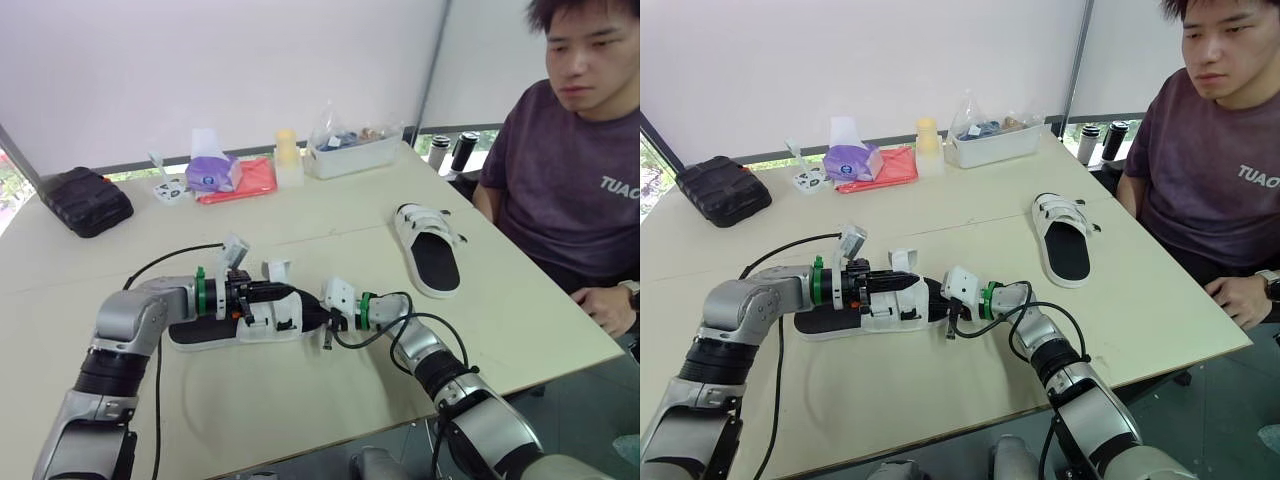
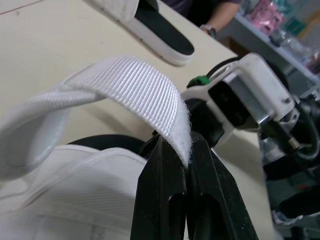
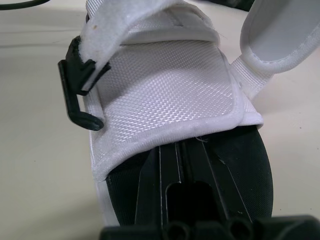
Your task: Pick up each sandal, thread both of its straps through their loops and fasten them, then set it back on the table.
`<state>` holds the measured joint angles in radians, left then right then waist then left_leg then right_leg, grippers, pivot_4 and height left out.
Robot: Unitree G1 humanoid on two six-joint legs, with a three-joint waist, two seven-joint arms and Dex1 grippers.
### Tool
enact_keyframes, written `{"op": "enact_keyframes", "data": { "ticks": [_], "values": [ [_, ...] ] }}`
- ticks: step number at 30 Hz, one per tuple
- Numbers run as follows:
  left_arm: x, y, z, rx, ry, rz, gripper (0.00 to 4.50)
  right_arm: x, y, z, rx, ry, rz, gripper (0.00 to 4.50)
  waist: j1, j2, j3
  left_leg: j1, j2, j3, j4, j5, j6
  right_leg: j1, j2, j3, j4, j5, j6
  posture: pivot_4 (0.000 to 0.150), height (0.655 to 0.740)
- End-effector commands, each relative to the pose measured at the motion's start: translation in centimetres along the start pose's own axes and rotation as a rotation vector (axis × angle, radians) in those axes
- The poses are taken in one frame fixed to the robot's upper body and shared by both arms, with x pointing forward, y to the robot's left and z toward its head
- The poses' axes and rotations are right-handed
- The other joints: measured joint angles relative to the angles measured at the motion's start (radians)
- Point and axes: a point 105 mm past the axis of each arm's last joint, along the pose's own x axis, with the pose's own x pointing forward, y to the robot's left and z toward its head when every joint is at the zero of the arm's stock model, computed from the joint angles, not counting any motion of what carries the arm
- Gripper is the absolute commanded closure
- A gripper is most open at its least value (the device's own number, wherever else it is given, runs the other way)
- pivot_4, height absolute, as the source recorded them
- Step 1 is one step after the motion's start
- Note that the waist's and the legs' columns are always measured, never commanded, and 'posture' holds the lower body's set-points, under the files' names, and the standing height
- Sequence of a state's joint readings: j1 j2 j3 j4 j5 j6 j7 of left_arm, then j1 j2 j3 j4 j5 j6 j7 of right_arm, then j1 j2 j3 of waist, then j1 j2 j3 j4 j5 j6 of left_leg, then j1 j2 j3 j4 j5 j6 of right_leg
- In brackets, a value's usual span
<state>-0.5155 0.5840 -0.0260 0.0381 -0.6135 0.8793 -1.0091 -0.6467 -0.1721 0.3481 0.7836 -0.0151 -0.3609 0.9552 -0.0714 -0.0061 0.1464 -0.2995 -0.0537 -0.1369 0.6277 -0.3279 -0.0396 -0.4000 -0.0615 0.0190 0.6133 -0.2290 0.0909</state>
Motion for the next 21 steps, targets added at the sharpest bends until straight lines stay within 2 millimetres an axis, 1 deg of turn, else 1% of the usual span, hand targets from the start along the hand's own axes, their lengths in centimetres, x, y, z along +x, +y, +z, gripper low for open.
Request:
{"op": "enact_keyframes", "data": {
  "ticks": [1, 3, 9, 12, 18, 21],
  "values": [
    [0.1, -0.4, 0.0, 0.04, 0.007, -0.015, 4.49, -1.1, 4.6, -7.3, 0.157, 0.275, 0.089, 4.5, 0.0, 0.0, 0.0, 0.0, 0.0, 0.0, 0.0, 0.0, 0.0, 0.0, 0.0, 0.0, 0.0, 0.0, 0.0, 0.15, 0.74],
    [0.2, -0.4, -0.1, 0.051, 0.009, -0.013, 4.49, -1.0, 4.6, -7.3, 0.158, 0.274, 0.088, 4.5, 0.0, 0.0, 0.0, 0.0, 0.0, 0.0, 0.0, 0.0, 0.0, 0.0, 0.0, 0.0, 0.0, 0.0, 0.0, 0.15, 0.74],
    [0.4, 0.0, 0.9, 0.075, -0.025, 0.013, 4.49, -1.0, 4.6, -7.3, 0.157, 0.272, 0.088, 4.5, 0.0, 0.0, 0.0, 0.0, 0.0, 0.0, 0.0, 0.0, 0.0, 0.0, 0.0, 0.0, 0.0, -0.001, -0.001, 0.15, 0.74],
    [0.5, 0.0, 1.4, 0.06, -0.049, 0.009, 4.49, -1.0, 4.6, -7.3, 0.158, 0.272, 0.088, 4.5, 0.0, 0.0, 0.0, 0.0, 0.0, 0.0, 0.0, 0.0, 0.0, 0.0, 0.0, 0.0, 0.0, -0.001, -0.001, 0.15, 0.74],
    [0.4, 0.1, 0.9, 0.07, -0.024, 0.009, 4.49, -1.0, 4.6, -7.3, 0.16, 0.272, 0.085, 4.5, 0.0, 0.0, 0.0, 0.0, 0.0, 0.0, 0.0, 0.0, 0.0, -0.001, 0.0, 0.0, 0.0, -0.001, -0.001, 0.15, 0.74],
    [0.4, -0.1, 1.0, 0.061, -0.026, -0.003, 4.49, -1.1, 4.7, -7.4, 0.161, 0.273, 0.085, 4.5, 0.0, 0.0, 0.0, 0.0, 0.0, 0.0, 0.0, 0.0, 0.0, -0.001, 0.0, 0.0, 0.0, -0.001, -0.001, 0.15, 0.74]
  ]
}}
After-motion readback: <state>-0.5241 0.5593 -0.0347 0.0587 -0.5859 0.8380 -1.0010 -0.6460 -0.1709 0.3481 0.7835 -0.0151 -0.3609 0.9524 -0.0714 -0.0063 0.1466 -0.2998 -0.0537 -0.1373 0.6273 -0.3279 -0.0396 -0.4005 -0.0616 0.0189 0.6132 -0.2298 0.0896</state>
